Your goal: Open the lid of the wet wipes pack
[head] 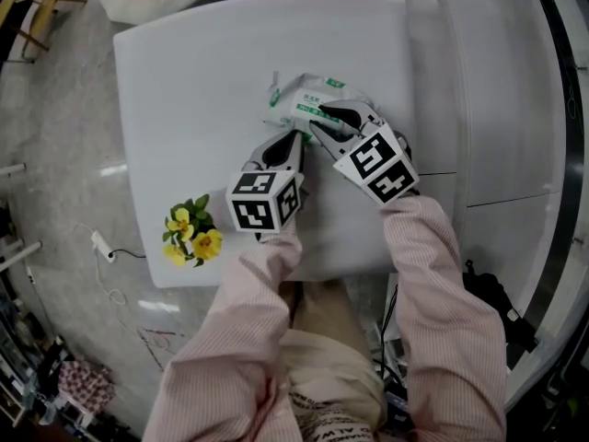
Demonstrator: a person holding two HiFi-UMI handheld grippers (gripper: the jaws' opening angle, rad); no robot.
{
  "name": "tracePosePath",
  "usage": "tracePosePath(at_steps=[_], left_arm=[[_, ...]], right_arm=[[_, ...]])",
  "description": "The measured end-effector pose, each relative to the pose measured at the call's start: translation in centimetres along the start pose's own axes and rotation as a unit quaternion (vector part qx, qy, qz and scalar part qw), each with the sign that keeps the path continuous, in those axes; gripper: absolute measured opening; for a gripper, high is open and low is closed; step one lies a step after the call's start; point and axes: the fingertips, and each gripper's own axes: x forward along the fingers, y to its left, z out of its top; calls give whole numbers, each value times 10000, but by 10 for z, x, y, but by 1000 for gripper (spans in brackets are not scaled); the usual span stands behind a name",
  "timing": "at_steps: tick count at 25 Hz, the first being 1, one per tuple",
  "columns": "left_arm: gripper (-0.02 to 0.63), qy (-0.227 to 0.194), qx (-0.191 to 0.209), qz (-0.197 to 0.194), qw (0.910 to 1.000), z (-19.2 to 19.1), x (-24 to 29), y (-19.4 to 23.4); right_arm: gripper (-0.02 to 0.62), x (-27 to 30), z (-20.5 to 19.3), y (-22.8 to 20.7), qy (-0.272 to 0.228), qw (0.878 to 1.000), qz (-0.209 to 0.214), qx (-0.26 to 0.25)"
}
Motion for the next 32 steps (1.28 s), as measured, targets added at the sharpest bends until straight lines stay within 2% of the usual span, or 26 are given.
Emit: tracePosePath(at_steps=[4, 8, 16, 27, 32], left_arm=[[-5, 75, 72, 34, 9999, -1, 1, 0], [-5, 111, 91, 73, 9999, -1, 3, 1], [-5, 151, 57, 47, 9999, -2, 2, 1], [-5, 242, 42, 59, 9997, -4, 3, 2], [-5, 297, 67, 64, 9995, -4, 4, 1]], right_arm=[[95, -4, 6, -4, -202, 9996, -14, 216], [49, -16, 25, -25, -596, 9970, -265, 414], [41, -18, 30, -40, -567, 9971, -386, 322], [38, -10, 30, -74, -568, 9957, -522, 507], [38, -3, 24, -85, -373, 9971, -571, 329]])
